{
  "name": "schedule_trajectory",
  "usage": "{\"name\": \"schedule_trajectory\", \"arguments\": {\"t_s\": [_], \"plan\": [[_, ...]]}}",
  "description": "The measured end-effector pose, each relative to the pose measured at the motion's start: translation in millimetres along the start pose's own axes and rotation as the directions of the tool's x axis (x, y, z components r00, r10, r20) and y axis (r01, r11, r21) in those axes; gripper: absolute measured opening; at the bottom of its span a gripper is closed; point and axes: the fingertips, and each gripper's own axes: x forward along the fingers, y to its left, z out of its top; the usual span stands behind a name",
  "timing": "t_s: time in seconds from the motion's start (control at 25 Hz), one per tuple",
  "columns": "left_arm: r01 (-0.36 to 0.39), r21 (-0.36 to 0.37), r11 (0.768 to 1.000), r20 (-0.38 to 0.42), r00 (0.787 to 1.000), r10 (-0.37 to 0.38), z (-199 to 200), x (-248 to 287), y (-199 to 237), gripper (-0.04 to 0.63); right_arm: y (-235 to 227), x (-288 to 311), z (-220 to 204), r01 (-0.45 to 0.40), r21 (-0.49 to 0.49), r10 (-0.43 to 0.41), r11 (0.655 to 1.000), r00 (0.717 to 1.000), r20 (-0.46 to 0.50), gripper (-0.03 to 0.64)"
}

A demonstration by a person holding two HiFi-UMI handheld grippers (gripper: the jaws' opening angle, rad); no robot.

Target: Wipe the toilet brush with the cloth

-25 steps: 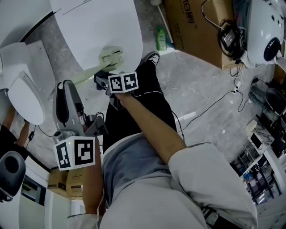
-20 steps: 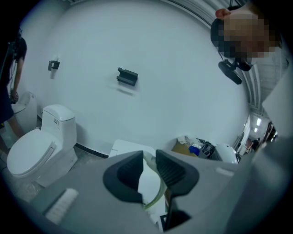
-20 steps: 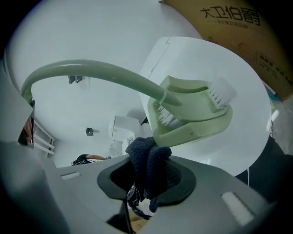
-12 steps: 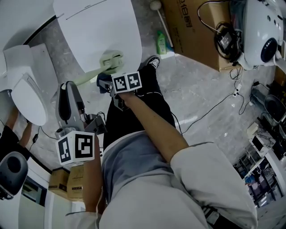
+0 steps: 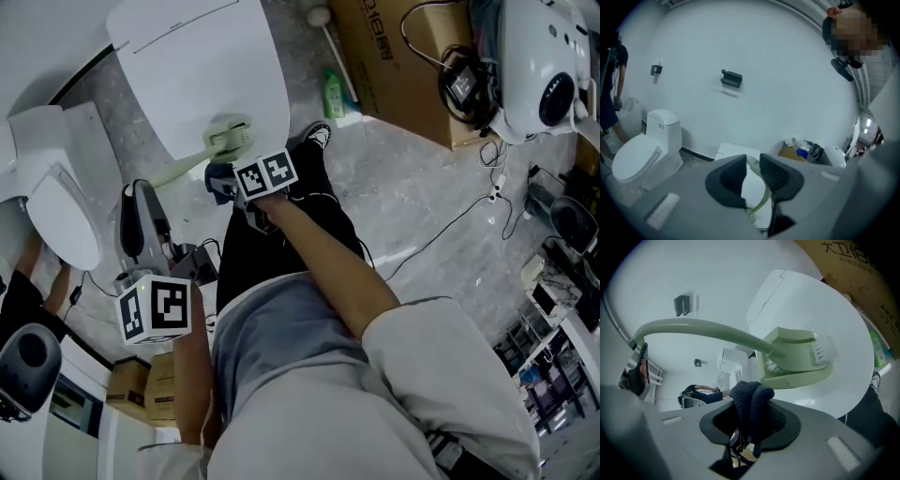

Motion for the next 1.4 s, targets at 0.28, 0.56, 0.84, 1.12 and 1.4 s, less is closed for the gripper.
{"name": "schedule_trajectory", "arguments": {"t_s": [0.28,0.56,0.84,1.12,1.4], "plan": [[-0.019,0.001,1.0,0.006,1.0,0.019,-0.8,-1.4,-1.9,0.0,6.0,-11.5,5.5,-0.033,-0.039,0.034,0.999,0.999,0.02,0.098],[-0.041,0.005,0.999,0.012,0.999,0.041,1.4,-0.1,-4.0,0.0,-14.6,-27.9,17.3,-0.016,-0.033,0.016,0.999,1.0,0.018,0.098],[-0.064,0.01,0.998,0.015,0.998,0.064,1.1,1.0,-4.1,0.0,-24.8,-38.9,14.7,-0.017,-0.088,0.015,0.996,1.0,-0.027,0.098],[-0.088,0.016,0.996,0.016,0.996,0.088,0.4,0.5,-6.3,0.0,-34.7,-50.6,15.1,-0.008,-0.11,0.005,0.994,0.999,-0.034,0.098],[-0.104,0.023,0.994,0.021,0.994,0.104,-0.1,-1.4,-5.3,0.0,-42.5,-55.8,15.1,0.015,-0.134,-0.021,0.991,0.999,-0.042,0.098]]}}
